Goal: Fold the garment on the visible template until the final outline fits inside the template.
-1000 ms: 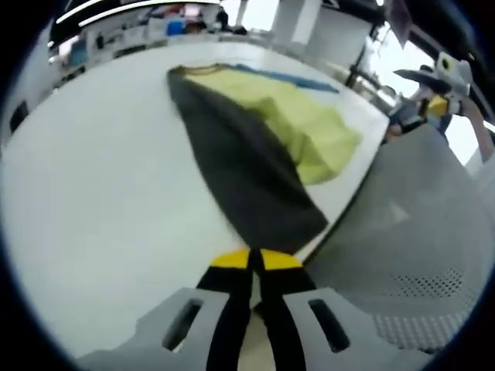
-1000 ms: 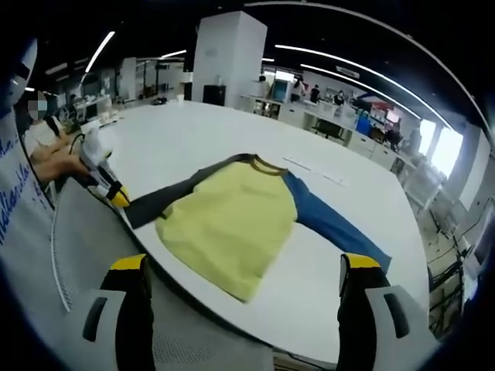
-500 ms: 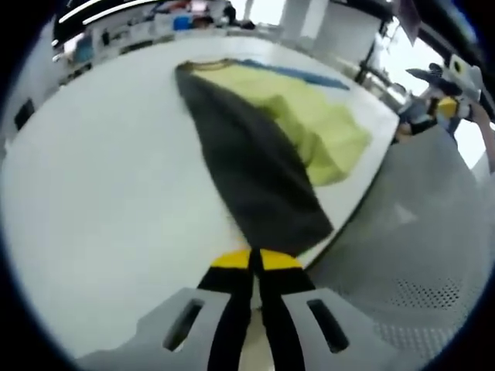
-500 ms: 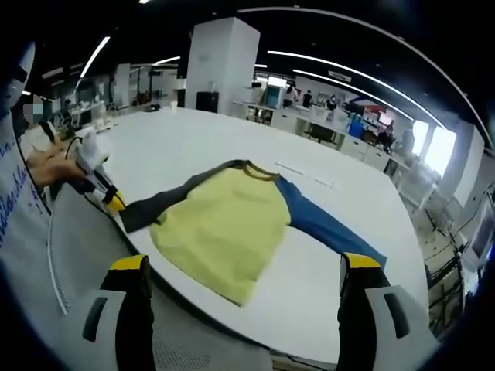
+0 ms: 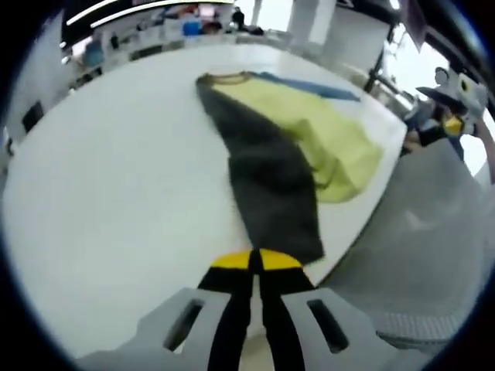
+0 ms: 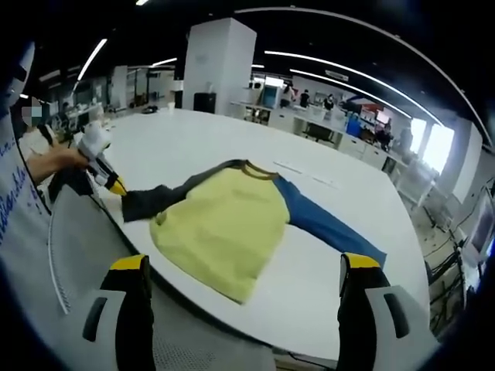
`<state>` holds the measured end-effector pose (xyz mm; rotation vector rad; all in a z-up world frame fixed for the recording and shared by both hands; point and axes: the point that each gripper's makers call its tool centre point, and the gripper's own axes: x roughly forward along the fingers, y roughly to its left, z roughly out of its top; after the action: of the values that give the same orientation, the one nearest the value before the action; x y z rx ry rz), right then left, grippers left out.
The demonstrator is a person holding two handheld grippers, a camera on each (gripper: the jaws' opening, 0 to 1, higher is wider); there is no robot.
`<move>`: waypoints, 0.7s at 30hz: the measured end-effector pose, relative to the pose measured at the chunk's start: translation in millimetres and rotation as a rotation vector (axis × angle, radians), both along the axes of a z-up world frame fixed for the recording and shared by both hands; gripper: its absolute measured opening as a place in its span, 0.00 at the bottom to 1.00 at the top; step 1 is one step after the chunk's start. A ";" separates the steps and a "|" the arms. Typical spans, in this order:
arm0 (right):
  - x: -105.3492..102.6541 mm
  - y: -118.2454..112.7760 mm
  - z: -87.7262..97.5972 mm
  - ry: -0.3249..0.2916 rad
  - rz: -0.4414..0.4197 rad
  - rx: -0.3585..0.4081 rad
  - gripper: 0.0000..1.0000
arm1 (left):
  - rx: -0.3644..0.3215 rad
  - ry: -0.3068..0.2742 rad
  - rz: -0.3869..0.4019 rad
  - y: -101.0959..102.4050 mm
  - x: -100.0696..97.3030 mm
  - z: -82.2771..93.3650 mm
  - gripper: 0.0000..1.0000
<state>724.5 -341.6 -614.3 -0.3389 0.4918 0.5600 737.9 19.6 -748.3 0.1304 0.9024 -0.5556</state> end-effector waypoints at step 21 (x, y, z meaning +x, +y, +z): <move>5.7 12.1 6.0 -0.006 0.020 -0.011 1.00 | 0.107 -0.088 0.086 84.4 42.0 38.4 0.00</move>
<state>730.2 -329.5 -608.3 -0.3562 0.4866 0.5757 779.9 104.0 -709.9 0.2105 0.8478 -0.4180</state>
